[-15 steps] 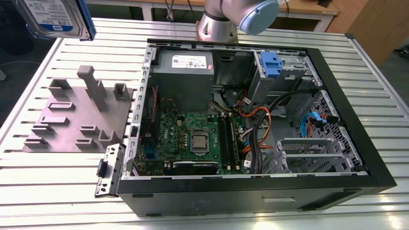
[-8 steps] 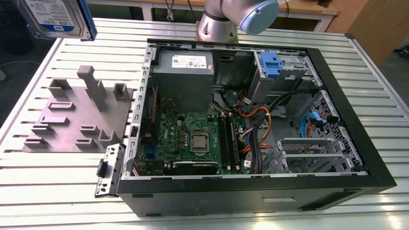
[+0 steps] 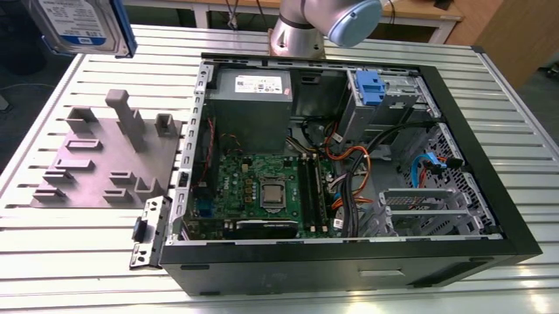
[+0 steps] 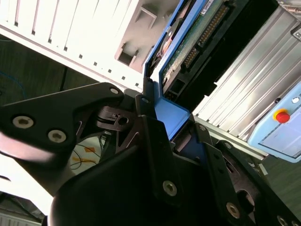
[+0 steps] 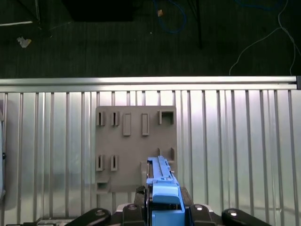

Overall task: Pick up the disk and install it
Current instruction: 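Pick up the disk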

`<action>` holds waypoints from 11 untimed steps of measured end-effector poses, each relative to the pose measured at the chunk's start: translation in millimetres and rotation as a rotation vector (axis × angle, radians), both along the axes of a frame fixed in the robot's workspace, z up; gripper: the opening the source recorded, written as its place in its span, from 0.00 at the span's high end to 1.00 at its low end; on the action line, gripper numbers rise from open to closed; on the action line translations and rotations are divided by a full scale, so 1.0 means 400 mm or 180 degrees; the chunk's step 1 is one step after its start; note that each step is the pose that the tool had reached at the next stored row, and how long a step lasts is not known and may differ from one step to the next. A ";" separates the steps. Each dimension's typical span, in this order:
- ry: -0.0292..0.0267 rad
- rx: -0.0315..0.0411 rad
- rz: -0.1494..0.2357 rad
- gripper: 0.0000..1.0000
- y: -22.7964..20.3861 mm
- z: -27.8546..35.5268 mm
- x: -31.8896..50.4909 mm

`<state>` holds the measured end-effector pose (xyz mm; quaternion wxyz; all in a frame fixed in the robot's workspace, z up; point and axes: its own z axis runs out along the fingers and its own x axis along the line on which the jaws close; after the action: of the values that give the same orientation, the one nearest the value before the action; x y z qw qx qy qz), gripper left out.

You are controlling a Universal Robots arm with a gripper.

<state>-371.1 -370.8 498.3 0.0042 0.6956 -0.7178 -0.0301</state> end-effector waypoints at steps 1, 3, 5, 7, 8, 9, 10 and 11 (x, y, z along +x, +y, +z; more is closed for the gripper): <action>0.0000 0.0000 0.0000 0.64 0.000 -0.001 0.008; -0.0001 0.0000 0.0000 0.64 -0.001 -0.002 0.016; 0.0000 0.0000 0.0000 0.64 -0.003 -0.002 0.018; 0.0000 0.0000 0.0000 0.64 -0.008 -0.002 0.018; 0.0000 0.0000 0.0000 0.64 -0.011 -0.003 0.018; 0.0000 0.0000 0.0000 0.64 -0.015 -0.003 0.018; 0.0000 0.0000 0.0000 0.64 -0.019 -0.004 0.018; 0.0000 0.0000 0.0000 0.64 -0.022 -0.004 0.019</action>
<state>-363.6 -379.5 496.7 0.0041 0.6956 -0.7178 -0.0301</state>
